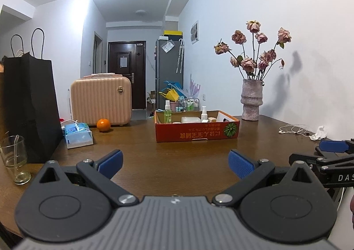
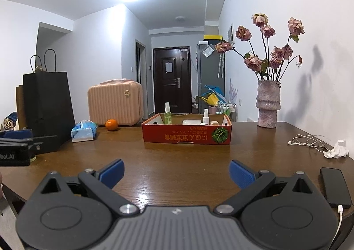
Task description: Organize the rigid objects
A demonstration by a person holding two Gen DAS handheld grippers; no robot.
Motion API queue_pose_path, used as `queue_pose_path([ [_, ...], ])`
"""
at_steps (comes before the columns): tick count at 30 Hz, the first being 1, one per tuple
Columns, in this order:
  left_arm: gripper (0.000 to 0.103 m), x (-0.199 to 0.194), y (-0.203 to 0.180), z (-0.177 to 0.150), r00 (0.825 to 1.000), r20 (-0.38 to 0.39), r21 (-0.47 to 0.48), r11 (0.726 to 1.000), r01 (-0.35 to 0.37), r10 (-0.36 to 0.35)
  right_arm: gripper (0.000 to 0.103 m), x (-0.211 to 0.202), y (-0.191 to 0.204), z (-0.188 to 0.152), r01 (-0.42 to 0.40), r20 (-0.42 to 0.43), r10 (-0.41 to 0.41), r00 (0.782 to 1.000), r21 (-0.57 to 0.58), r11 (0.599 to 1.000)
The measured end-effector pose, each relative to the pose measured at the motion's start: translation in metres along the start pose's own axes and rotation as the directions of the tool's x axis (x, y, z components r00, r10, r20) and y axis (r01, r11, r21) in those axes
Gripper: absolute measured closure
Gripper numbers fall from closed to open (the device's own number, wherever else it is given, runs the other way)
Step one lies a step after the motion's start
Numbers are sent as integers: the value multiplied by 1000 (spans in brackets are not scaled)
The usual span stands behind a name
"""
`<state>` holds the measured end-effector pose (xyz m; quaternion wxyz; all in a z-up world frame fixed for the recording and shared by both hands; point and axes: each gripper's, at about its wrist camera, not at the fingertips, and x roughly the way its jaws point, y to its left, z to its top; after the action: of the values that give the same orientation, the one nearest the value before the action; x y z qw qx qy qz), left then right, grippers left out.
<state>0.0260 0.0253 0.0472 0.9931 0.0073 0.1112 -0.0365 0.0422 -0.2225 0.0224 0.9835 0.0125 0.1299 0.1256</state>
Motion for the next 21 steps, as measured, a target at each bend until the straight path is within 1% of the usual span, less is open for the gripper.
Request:
queue_pose_path([
  [21,0,-3,-4,0,1000,18,6,1000,6,-6,1,1,-2,0,1,0,-1,1000,12,1000],
])
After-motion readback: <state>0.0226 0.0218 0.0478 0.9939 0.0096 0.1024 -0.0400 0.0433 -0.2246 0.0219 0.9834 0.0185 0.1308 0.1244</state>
